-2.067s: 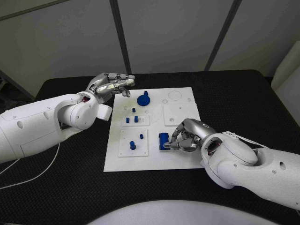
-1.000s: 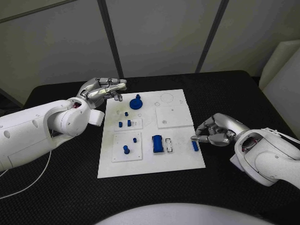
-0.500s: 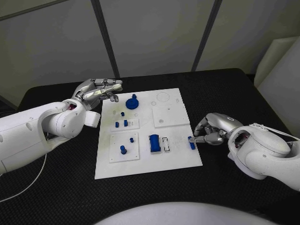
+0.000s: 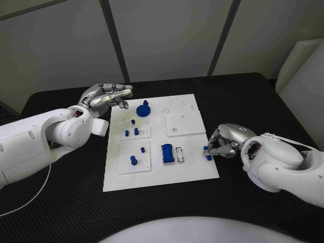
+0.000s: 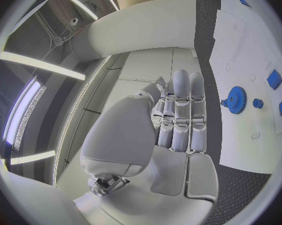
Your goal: Assemble the parts on the task board
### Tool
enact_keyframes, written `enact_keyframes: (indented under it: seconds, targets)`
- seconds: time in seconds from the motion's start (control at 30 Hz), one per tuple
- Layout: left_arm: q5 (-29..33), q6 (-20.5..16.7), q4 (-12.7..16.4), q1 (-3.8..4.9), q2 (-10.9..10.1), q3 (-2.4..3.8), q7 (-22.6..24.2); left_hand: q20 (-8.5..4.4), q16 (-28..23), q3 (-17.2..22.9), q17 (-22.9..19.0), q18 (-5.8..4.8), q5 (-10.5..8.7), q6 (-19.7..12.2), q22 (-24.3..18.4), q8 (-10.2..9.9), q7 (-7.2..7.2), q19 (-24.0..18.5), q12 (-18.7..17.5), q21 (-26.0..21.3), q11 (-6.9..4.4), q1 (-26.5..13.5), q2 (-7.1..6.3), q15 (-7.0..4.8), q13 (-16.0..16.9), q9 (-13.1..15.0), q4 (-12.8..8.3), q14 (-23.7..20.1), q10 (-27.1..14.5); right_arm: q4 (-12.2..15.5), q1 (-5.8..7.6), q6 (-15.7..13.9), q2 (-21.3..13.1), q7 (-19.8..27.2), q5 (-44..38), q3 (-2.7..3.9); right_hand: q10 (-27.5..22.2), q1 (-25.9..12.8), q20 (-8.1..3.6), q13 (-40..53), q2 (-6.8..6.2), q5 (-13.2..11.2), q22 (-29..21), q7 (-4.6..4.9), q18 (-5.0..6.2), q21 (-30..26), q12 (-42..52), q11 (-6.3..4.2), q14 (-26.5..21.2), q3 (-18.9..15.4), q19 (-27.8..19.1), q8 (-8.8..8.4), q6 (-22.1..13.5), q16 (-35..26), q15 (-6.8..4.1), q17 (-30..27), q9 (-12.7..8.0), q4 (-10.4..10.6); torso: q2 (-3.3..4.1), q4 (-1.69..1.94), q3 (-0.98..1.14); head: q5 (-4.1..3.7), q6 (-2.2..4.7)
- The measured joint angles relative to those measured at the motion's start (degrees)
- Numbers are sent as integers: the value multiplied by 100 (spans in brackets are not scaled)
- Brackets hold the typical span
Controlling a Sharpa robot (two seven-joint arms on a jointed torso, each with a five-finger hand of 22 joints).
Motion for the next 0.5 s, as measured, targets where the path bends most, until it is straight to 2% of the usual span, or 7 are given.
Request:
enact_keyframes:
  seconds: [0.17, 0.5]
  targets:
    - [0, 1, -2, -1, -3, 0, 0, 0, 0, 0, 0, 0, 0, 0, -5, 0, 0, 0, 0, 0, 0, 0, 0, 0, 0, 0, 0, 0, 0, 15, -34, 135, 19, -48, -43, 15, 20, 22, 0, 0, 22, 0, 0, 16, 0, 0, 0, -20, 0, 0, 0, 17, 20, 21, 0, 11, 20, 0, -2, -1, -1, 4, -19]
    - [0, 3, -3, -2, -10, 0, 0, 0, 0, 0, 0, 0, 0, 0, -4, 0, 0, 0, 0, 0, 0, 0, 0, 0, 0, 0, 0, 0, 0, 52, -51, 309, 66, -111, -139, 33, 20, 93, 0, -2, 18, 0, 0, -22, 0, 0, 2, -20, 0, -14, 0, 47, 60, 20, 0, 37, 20, -65, -4, -5, -2, 14, -40]
